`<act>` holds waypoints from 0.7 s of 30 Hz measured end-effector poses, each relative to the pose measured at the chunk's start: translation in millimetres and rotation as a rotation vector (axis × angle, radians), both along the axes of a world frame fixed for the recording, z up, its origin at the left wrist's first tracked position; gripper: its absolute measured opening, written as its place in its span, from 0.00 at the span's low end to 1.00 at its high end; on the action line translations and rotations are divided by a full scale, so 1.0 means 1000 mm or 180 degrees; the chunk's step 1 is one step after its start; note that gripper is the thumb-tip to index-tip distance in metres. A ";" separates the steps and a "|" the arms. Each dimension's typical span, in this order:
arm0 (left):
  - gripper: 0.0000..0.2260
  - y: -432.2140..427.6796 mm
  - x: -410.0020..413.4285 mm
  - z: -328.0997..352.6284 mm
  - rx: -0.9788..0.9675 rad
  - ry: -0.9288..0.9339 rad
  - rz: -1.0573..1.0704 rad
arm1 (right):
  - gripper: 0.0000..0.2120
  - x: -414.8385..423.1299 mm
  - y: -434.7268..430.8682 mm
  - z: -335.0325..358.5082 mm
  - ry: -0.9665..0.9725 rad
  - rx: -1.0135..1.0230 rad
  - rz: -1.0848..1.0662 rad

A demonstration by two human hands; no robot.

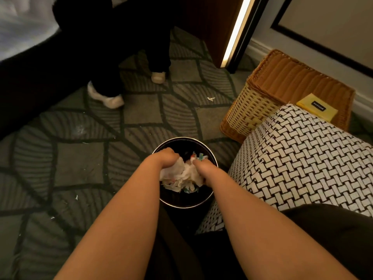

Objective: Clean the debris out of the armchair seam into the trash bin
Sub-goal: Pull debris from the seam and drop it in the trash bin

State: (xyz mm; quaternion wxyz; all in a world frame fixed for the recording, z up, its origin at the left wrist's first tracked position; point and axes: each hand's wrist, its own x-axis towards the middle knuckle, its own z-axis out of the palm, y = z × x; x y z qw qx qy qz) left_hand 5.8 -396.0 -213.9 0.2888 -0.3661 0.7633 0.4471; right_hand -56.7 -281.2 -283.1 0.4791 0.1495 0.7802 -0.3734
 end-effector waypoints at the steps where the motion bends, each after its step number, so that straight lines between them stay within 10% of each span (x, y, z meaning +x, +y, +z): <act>1: 0.20 0.000 0.001 0.000 -0.0019 -0.0031 -0.0069 | 0.39 0.002 -0.001 0.006 -0.0021 -0.0022 0.0054; 10: 0.17 0.018 0.009 0.014 -0.0300 0.0503 0.0086 | 0.19 0.002 0.007 0.058 0.0519 0.0166 0.0483; 21: 0.19 0.058 0.036 0.056 -0.0256 0.0937 0.0402 | 0.16 0.002 0.042 0.128 0.0956 0.0055 0.0844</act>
